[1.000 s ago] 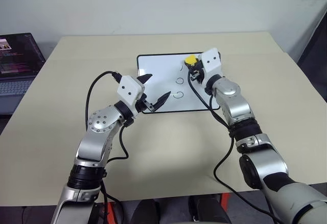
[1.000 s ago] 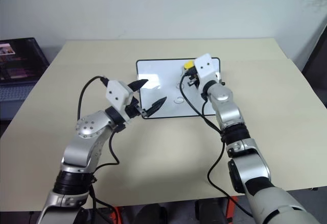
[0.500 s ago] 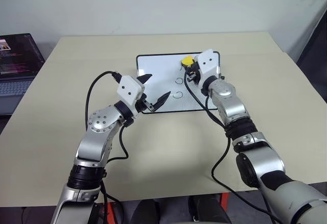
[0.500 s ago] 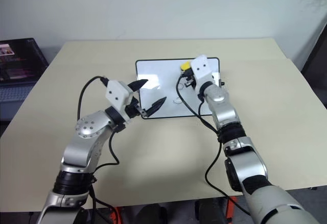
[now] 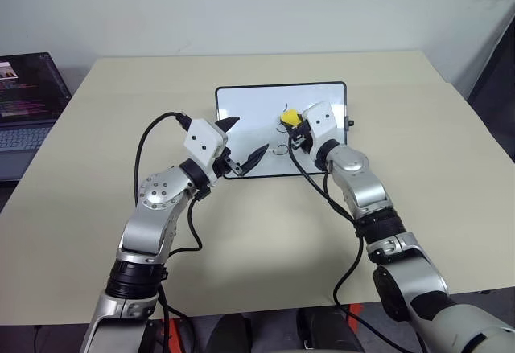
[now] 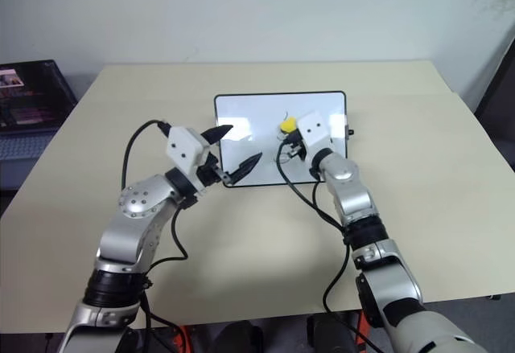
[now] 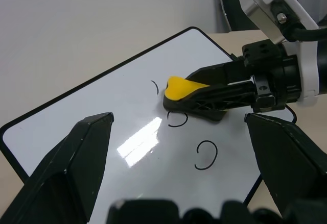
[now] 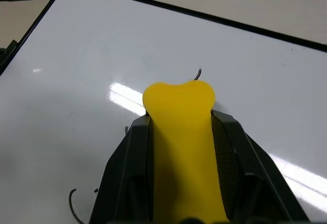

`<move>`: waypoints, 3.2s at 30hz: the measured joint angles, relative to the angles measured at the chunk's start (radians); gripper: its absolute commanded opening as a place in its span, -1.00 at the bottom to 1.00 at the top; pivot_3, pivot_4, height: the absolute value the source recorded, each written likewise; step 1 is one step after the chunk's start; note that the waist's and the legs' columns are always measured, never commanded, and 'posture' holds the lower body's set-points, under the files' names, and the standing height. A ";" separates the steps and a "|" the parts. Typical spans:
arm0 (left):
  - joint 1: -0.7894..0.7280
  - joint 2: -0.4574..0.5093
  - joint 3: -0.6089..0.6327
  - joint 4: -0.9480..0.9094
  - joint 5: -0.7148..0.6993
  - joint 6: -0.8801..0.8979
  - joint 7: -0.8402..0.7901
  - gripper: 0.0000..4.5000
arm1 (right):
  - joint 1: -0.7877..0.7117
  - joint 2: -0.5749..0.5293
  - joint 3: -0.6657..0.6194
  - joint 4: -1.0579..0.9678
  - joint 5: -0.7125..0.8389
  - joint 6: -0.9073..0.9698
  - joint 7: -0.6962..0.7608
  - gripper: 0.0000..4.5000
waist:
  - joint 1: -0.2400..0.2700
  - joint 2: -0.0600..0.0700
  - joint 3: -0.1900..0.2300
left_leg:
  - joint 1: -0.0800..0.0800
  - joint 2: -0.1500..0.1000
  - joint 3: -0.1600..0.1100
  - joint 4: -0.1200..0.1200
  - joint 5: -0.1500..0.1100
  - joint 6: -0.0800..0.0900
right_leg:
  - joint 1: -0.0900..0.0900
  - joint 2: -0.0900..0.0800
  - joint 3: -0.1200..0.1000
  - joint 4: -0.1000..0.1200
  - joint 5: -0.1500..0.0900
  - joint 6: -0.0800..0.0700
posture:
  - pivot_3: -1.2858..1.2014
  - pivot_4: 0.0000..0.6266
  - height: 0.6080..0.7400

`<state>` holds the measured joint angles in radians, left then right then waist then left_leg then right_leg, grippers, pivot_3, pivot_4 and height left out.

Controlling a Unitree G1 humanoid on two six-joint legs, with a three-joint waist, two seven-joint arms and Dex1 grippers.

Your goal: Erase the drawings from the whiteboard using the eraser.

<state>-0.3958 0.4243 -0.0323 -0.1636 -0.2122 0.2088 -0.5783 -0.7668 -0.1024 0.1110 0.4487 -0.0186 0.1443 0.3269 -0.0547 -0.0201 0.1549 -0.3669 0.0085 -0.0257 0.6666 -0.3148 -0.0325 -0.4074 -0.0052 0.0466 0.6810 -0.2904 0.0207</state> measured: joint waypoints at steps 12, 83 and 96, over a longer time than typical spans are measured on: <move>-0.001 -0.016 -0.001 0.000 0.000 -0.002 -0.001 1.00 | -0.053 -0.015 -0.018 0.024 0.001 0.010 -0.025 -0.45 | 0.000 0.000 0.000 | 0.000 0.000 0.000 0.000 0.000 0.000 | 0.000 0.000 0.000 0.000 0.000 0.000 | 0.03 -0.52 1.00; 0.087 -0.015 0.000 -0.082 -0.010 0.030 0.018 1.00 | 0.163 -0.056 -0.022 -0.478 0.015 0.356 -0.021 -0.45 | 0.007 0.000 0.000 | 0.000 0.000 0.000 -0.001 0.000 0.000 | 0.000 0.000 0.000 -0.001 0.000 0.000 | 0.03 -0.52 1.00; 0.107 -0.006 0.001 -0.107 -0.011 0.051 0.018 1.00 | 0.198 -0.050 -0.013 -0.576 0.042 0.439 -0.031 -0.45 | 0.009 0.000 0.000 | 0.000 0.000 0.000 0.000 0.000 0.000 | 0.000 0.000 0.000 -0.001 0.000 0.000 | 0.03 -0.52 1.00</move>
<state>-0.2891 0.4186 -0.0311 -0.2710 -0.2234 0.2601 -0.5603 -0.5688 -0.1522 0.0982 -0.1275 0.0235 0.5830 0.2963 -0.0461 -0.0201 0.1550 -0.3671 0.0082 -0.0262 0.6661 -0.3150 -0.0321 -0.4074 -0.0052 0.0463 0.6803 -0.2904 0.0207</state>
